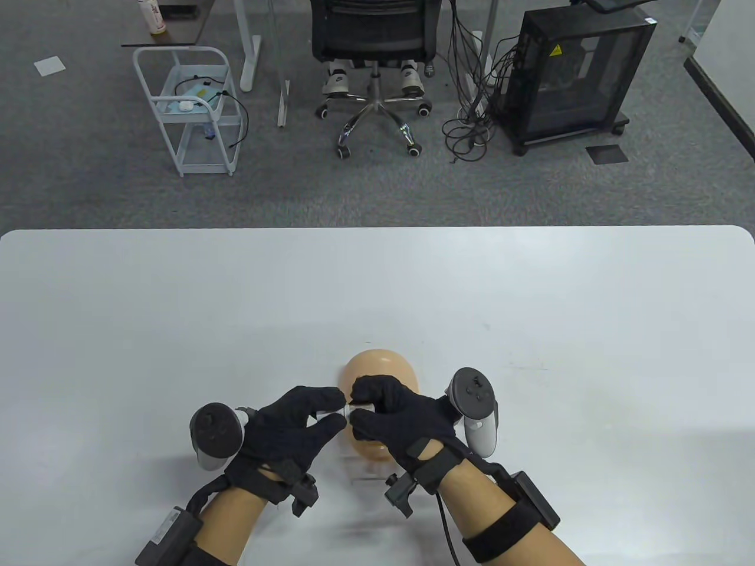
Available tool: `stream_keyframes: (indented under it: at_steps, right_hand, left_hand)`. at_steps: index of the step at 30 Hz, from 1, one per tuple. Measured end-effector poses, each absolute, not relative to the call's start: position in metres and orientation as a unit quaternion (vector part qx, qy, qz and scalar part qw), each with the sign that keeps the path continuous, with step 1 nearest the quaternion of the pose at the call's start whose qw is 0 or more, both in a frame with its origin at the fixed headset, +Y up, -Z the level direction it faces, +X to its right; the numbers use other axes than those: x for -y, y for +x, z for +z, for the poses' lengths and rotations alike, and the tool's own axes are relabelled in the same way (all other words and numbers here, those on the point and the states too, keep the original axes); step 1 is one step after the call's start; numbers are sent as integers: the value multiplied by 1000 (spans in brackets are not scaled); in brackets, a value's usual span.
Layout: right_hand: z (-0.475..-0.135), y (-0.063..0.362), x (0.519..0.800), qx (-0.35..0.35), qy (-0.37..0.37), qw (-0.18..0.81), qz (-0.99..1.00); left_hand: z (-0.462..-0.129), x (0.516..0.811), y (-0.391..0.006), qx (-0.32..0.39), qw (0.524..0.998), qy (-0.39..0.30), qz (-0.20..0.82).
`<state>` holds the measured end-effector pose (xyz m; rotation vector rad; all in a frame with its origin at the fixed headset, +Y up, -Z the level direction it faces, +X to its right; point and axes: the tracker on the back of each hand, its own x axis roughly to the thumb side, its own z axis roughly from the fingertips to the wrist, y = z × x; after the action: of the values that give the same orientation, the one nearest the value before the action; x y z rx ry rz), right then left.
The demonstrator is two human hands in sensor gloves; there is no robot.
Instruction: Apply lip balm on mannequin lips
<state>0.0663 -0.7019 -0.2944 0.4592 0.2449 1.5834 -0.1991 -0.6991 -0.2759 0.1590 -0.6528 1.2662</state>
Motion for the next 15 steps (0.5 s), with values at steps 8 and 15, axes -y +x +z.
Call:
stream_keyframes:
  at_steps: [8, 15]
  right_hand:
    - [-341, 97, 704, 10, 107, 494, 863]
    - [-372, 76, 754, -172, 55, 388, 904]
  left_hand:
    - [-286, 713, -210, 229, 730, 40, 643]
    - [-285, 711, -209, 230, 765, 51, 600]
